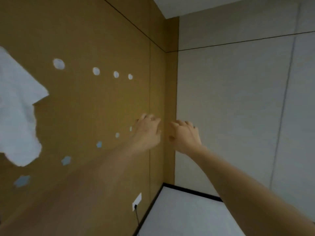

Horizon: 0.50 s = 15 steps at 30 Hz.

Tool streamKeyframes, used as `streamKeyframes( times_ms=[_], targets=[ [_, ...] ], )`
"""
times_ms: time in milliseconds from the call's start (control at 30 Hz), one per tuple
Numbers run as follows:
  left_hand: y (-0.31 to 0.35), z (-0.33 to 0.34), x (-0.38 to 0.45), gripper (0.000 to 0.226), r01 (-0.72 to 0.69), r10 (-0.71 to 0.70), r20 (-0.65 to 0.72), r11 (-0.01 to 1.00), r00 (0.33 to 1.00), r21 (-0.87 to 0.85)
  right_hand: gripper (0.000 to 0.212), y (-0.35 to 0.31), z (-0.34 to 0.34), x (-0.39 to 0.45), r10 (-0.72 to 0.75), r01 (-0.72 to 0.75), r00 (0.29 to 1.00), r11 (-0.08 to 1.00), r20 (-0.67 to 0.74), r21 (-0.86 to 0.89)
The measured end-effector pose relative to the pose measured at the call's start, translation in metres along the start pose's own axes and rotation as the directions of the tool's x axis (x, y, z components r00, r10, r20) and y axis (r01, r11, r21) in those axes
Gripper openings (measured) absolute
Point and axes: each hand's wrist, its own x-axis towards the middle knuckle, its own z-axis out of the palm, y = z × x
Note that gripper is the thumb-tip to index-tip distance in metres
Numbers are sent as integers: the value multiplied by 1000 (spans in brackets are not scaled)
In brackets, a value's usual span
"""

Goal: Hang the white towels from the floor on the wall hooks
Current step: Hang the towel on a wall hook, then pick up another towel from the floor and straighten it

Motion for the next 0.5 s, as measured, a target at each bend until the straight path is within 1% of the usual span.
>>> streamKeyframes(
  times_ms=[133,233,367,433,500],
  targets=[
    [141,56,5,51,-91,110,110,983,988,-161,62,133,-21,-88,196,-190,979,977,57,-92],
    [258,93,-3,55,-189,238,187,950,953,-249,62,229,-42,-168,351,-339,933,930,74,-145],
    [407,132,-32,54,-290,394,253,885,884,-363,62,337,-72,-282,560,-532,821,821,112,-207],
    [469,147,-47,54,-341,468,260,844,844,-413,62,377,-86,-332,638,-603,763,762,108,-235],
    [535,161,-66,53,-376,541,280,796,793,-474,61,415,-102,-384,721,-678,686,683,98,-271]
  ],
)
